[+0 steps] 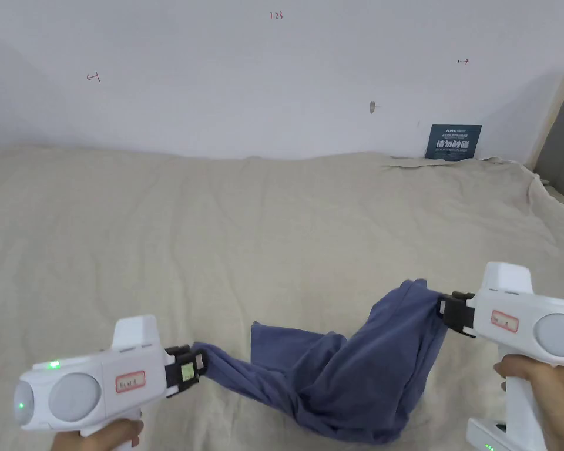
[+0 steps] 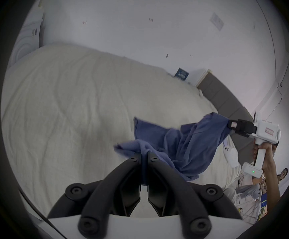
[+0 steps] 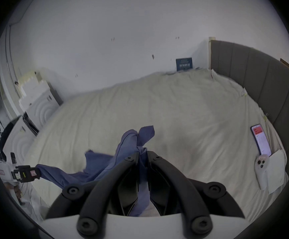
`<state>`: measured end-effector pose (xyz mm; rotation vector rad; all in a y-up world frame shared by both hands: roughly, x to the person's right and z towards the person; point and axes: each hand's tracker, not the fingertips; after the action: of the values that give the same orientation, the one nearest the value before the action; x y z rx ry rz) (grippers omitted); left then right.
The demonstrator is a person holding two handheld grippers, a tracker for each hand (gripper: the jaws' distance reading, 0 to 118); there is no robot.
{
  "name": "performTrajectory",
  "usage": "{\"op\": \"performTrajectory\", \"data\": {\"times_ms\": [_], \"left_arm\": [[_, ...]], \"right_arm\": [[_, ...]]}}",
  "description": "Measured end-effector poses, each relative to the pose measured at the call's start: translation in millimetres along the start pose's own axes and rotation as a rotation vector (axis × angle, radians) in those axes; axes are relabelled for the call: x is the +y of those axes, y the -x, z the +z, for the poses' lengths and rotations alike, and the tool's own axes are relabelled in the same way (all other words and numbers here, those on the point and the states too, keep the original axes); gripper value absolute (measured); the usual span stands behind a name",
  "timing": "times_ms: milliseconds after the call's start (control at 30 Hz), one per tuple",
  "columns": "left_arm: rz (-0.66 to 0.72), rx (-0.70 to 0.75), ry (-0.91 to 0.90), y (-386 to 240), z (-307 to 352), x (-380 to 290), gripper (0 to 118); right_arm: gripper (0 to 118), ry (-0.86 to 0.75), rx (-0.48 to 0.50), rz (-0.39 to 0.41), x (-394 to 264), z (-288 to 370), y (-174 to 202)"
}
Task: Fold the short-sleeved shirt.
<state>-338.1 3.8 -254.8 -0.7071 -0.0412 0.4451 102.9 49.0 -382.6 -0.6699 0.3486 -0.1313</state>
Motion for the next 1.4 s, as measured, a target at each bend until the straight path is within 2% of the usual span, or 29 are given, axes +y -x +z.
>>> {"op": "performTrajectory", "data": {"times_ms": [400, 467, 600, 733, 900, 1067, 1233, 1400], "left_arm": [[0.028, 0.044, -0.243, -4.1, 69.8, 136.6, 4], [0.005, 0.065, -0.269, -10.5, 75.9, 157.7, 4], [0.004, 0.051, -0.265, -19.6, 73.4, 193.7, 4], [-0.060, 0.128, -0.294, -31.7, 70.1, 224.0, 4], [-0.076, 0.169, -0.367, -43.7, 77.0, 269.5, 4], [-0.149, 0.251, -0.414, -55.5, 80.2, 309.0, 4], [-0.163, 0.256, -0.460, -64.0, 88.5, 333.5, 4], [-0.196, 0.262, -0.473, -65.4, 83.2, 338.0, 4]], "right_arm": [[7, -0.205, -0.057, -0.003, 99.1, 61.5, -31.6], [7, -0.227, -0.067, 0.018, 114.4, 65.3, -27.7], [7, -0.252, -0.069, 0.002, 138.2, 62.5, -25.8], [7, -0.282, -0.069, -0.011, 159.9, 61.0, -23.2], [7, -0.379, -0.083, -0.010, 196.4, 64.0, -11.4], [7, -0.480, -0.106, -0.022, 234.7, 65.1, -4.7], [7, -0.532, -0.103, -0.036, 264.2, 71.2, 2.4], [7, -0.545, -0.112, -0.013, 274.2, 65.1, 0.4]]}}
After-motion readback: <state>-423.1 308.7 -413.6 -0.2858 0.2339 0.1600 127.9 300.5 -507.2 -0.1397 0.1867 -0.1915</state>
